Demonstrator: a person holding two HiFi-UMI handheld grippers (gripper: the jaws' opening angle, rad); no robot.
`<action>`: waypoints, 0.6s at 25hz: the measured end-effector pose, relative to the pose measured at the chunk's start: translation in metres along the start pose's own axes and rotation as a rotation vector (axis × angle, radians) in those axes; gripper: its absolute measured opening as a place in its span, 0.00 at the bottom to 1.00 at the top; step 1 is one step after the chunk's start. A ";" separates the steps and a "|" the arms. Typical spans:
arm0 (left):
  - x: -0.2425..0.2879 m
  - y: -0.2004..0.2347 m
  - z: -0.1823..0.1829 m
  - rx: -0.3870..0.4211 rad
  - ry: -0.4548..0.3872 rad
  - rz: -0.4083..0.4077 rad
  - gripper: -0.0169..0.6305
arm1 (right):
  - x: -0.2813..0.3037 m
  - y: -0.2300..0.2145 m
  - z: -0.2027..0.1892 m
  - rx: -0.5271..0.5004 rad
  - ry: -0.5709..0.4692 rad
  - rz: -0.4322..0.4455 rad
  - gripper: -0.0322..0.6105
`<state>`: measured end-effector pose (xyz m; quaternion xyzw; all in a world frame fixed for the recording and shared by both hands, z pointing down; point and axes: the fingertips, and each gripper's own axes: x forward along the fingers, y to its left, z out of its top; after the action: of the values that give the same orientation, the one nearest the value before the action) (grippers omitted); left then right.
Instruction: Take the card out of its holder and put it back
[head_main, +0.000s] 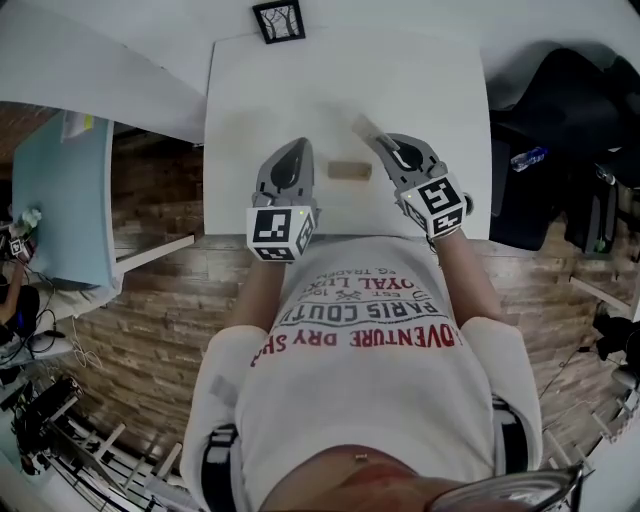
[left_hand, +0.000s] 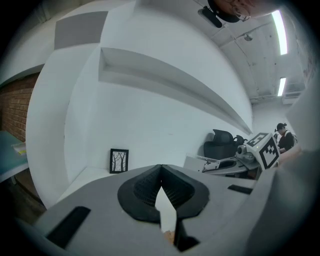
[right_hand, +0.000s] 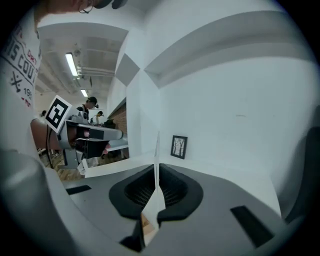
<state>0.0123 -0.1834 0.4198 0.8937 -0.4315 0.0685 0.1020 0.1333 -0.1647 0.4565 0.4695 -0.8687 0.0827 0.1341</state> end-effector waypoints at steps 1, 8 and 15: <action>0.001 -0.002 0.001 0.008 -0.001 -0.012 0.06 | -0.002 -0.002 -0.002 0.022 0.002 -0.037 0.11; 0.004 -0.018 0.008 0.029 -0.028 -0.071 0.06 | -0.021 -0.017 -0.012 0.124 -0.003 -0.204 0.11; 0.008 -0.023 0.005 0.044 -0.015 -0.076 0.06 | -0.029 -0.024 -0.014 0.158 -0.029 -0.273 0.11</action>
<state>0.0354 -0.1770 0.4139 0.9120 -0.3962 0.0675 0.0817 0.1707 -0.1507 0.4610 0.5936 -0.7894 0.1249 0.0942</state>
